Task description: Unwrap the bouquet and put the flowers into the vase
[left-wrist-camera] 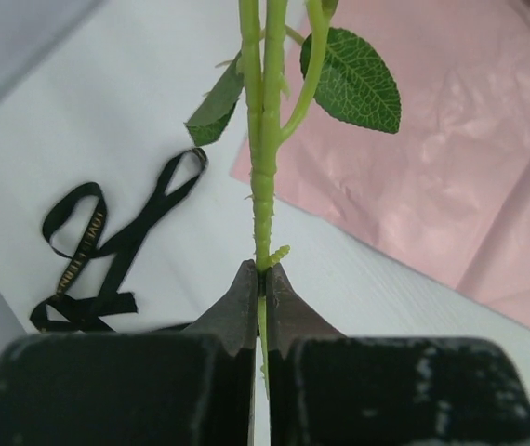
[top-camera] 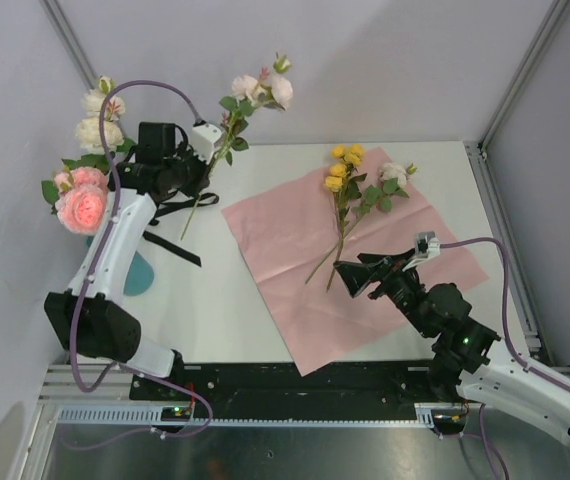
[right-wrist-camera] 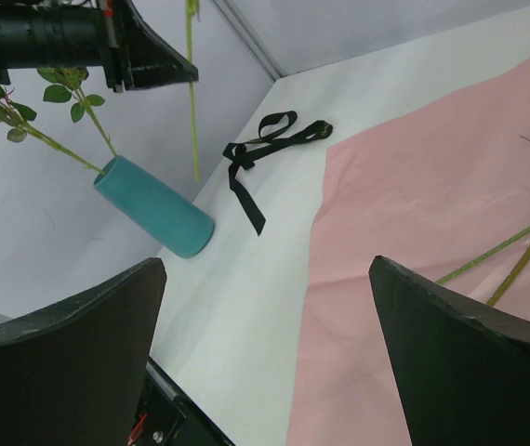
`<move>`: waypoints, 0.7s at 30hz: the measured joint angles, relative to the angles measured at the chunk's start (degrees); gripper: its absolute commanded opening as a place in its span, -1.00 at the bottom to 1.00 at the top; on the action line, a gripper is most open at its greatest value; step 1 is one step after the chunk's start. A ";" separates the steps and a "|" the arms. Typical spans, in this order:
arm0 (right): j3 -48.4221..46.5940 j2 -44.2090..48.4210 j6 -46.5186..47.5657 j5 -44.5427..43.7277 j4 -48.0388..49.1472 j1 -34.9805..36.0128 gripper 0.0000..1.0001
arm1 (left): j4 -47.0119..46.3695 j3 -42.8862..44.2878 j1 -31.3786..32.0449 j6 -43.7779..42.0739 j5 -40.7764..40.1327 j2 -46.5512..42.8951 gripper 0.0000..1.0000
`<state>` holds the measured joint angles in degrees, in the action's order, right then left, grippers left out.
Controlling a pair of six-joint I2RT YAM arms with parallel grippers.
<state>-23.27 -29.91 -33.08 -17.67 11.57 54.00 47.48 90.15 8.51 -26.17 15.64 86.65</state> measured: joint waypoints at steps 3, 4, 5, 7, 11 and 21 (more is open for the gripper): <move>0.00 -0.26 -0.02 -0.02 0.35 0.46 0.96 | -6.10 -2.10 0.00 2.93 -1.25 -3.63 -0.99; 0.00 -0.31 -0.13 -0.02 0.37 0.59 0.96 | -7.98 -2.93 0.00 3.82 -2.05 -4.70 -0.99; 0.00 -0.31 -0.15 -0.02 0.35 0.66 0.96 | -10.71 -4.13 0.00 4.98 -3.43 -6.08 -1.00; 0.00 -0.31 -0.17 -0.04 0.35 0.70 0.96 | -15.63 -5.99 0.00 7.21 -6.62 -8.33 -0.99; 0.00 -0.17 -0.15 -0.13 0.31 0.70 0.96 | -23.98 -7.80 -0.02 10.97 -13.18 -10.62 -1.00; 0.00 0.68 0.55 -1.38 0.24 0.68 0.97 | -37.24 -12.66 -0.02 18.84 -30.10 -16.63 -0.99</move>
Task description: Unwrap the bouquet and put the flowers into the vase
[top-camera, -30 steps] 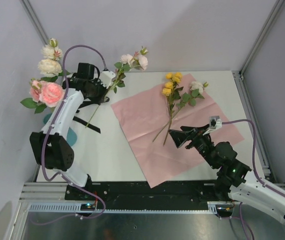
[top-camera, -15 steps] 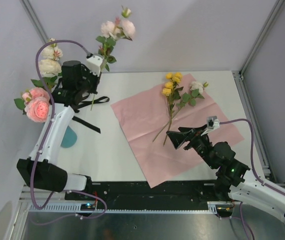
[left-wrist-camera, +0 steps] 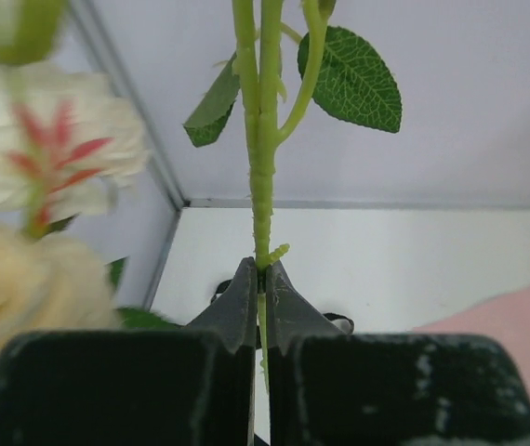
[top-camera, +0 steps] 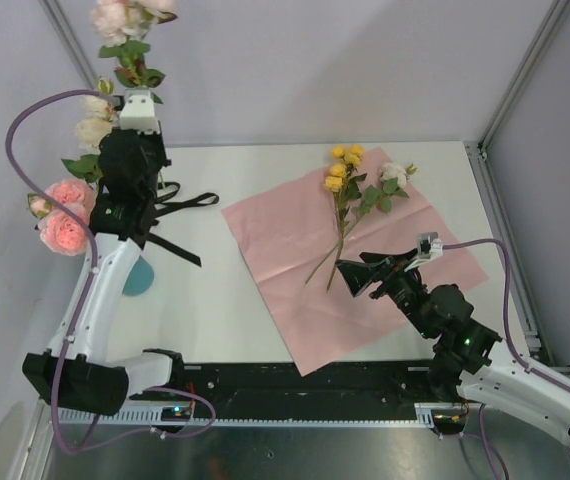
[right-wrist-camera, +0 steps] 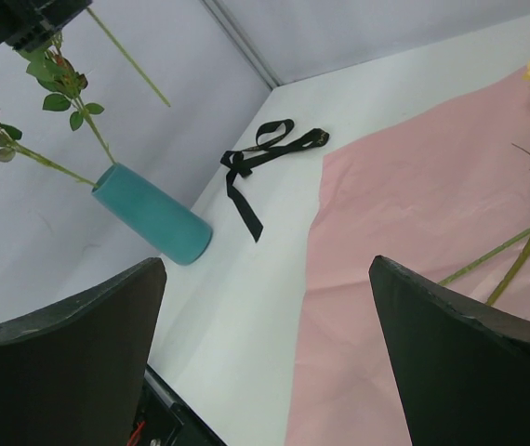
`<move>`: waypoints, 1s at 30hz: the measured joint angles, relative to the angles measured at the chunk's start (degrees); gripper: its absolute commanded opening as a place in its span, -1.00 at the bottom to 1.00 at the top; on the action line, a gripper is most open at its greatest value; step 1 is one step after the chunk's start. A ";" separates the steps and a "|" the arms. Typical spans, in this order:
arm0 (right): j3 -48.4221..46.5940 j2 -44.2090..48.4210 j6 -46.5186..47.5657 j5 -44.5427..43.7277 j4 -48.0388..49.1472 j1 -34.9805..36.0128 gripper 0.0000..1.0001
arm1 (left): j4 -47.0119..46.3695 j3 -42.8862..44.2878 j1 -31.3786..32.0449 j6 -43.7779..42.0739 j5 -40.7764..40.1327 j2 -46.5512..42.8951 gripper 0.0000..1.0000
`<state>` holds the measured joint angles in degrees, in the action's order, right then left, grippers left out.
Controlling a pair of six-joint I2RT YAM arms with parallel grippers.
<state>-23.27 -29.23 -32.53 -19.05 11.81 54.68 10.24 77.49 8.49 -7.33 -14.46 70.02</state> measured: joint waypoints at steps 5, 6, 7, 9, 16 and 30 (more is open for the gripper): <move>0.00 -0.02 0.17 -0.02 -0.07 -0.04 0.97 | -3.41 -2.16 0.02 1.51 -8.26 -4.00 -1.00; 0.00 -0.04 0.20 -0.02 -0.07 -0.07 0.97 | -3.87 -2.16 0.02 1.53 -9.99 -4.57 -1.00; 0.00 -0.07 0.20 -0.02 -0.07 -0.11 0.97 | -4.26 -2.16 0.02 1.51 -11.58 -5.07 -1.00; 0.00 -0.11 0.20 -0.04 -0.07 -0.15 0.97 | -5.03 -2.19 0.02 1.42 -15.15 -6.08 -1.00; 0.00 -1.05 0.20 0.00 0.00 -0.15 0.97 | -5.40 -3.69 0.00 0.70 -26.77 -9.68 -1.00; 0.00 -1.29 0.20 0.02 0.02 -0.33 0.97 | -4.13 -8.72 0.00 -0.96 -34.88 -11.67 -0.99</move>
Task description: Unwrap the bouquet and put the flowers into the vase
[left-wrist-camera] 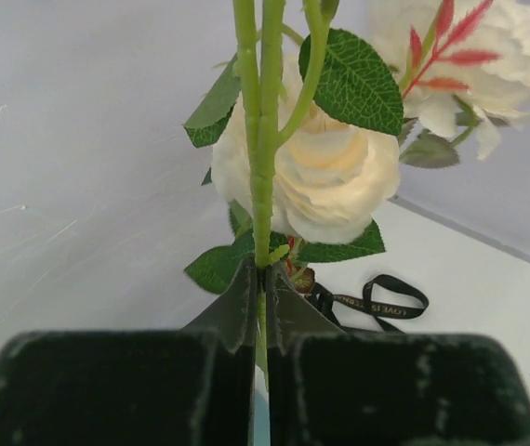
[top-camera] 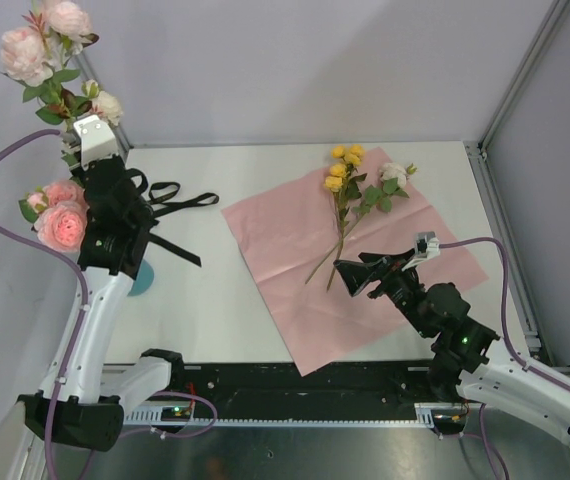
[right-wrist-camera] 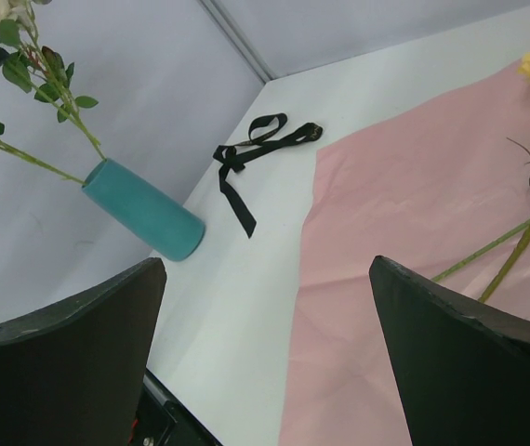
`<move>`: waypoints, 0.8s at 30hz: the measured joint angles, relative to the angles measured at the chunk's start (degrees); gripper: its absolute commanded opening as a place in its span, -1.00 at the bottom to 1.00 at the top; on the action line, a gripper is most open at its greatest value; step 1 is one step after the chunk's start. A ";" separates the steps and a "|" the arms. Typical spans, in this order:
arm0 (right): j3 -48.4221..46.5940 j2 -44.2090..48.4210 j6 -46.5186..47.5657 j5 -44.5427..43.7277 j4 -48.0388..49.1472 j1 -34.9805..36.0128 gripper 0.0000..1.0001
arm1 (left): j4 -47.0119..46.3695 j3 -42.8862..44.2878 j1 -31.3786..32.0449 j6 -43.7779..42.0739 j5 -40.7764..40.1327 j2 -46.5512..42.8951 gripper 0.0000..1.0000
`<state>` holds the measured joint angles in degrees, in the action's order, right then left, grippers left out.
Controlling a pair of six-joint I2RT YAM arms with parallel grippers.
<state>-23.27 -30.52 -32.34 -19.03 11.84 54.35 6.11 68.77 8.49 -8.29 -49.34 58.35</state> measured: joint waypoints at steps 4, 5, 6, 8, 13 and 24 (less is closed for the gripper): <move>0.00 0.00 0.00 0.02 0.00 0.00 0.97 | 0.15 -1.11 0.00 -1.27 -1.77 -0.37 -1.00; 0.00 0.00 0.00 0.02 0.00 0.00 0.97 | 0.24 -1.44 0.00 -1.44 -2.27 -0.39 -1.00; 0.00 0.00 -0.02 0.02 0.00 0.00 0.97 | 0.39 -1.64 0.00 -1.79 -2.86 -0.39 -1.00; 0.00 0.02 0.00 0.02 -0.02 -0.09 0.97 | 0.44 -2.03 0.00 -2.60 -3.67 -0.39 -1.00; 0.00 0.20 0.00 0.02 -0.02 -0.11 0.97 | 0.37 -4.28 -0.20 -3.32 -4.55 -1.01 -0.99; 0.00 0.59 -0.02 0.02 -0.31 -0.11 0.98 | 0.52 -10.51 -2.14 -2.23 -4.52 -1.73 -0.21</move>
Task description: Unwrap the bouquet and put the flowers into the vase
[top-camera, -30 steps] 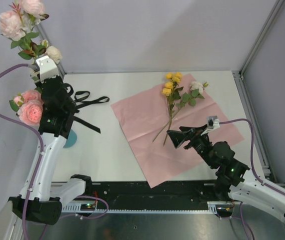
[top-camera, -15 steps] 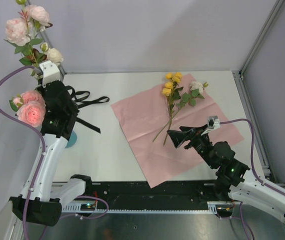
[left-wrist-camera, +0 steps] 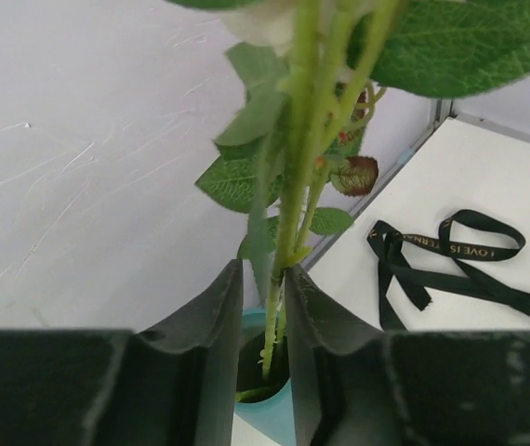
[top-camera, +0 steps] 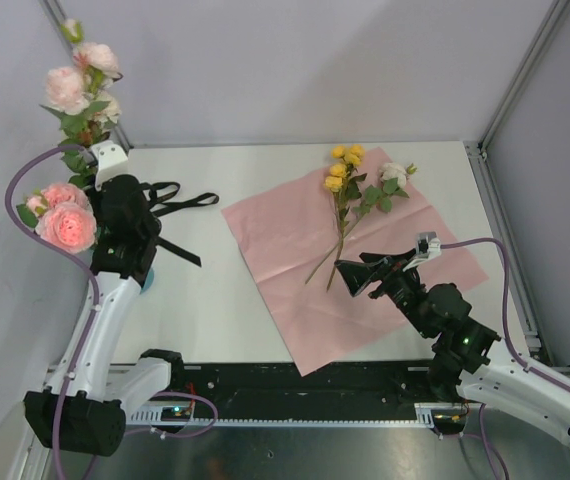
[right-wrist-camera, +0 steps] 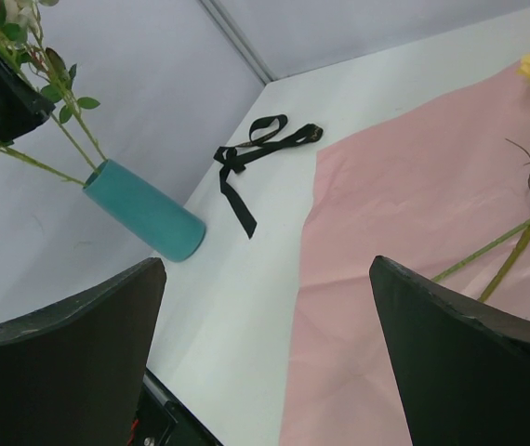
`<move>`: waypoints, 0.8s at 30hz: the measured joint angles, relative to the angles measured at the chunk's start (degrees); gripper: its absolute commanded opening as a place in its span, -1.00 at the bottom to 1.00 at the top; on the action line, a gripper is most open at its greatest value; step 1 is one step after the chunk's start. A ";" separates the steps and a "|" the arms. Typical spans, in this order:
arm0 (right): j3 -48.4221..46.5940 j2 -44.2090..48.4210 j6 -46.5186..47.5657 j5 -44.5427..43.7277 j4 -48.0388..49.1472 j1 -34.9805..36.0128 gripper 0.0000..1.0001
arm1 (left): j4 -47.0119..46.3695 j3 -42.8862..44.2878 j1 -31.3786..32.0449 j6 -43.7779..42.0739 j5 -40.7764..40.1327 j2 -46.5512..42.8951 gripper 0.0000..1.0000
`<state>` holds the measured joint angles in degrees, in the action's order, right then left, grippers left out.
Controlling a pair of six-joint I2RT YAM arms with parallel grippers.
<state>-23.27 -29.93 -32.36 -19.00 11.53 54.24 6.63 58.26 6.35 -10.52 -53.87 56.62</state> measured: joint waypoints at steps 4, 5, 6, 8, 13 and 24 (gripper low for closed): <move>0.00 0.00 0.00 0.00 -0.20 0.00 0.98 | -0.04 -1.16 -0.11 0.48 0.07 -0.70 0.32; 0.00 0.00 0.00 0.00 -0.17 0.00 0.98 | 0.00 -1.38 -0.11 0.61 0.07 -1.11 0.39; 0.00 0.00 0.00 0.00 -0.17 0.00 0.98 | -0.02 -1.60 -0.11 0.83 0.13 -1.57 0.44; 0.00 -0.04 0.00 0.00 -0.17 0.00 0.98 | -0.04 -1.90 -0.11 1.18 0.37 -2.58 0.51; 0.00 -0.70 -0.02 0.09 -0.13 0.00 0.97 | -0.07 -2.16 -0.11 1.53 0.46 -4.76 0.47; 0.00 -1.22 -0.11 0.44 -0.13 0.00 0.97 | -0.11 -2.25 -0.98 3.17 0.50 -3.87 -0.19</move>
<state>-23.27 -31.16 -32.47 -18.57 11.40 54.24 6.52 56.01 5.37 -7.35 -53.36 52.75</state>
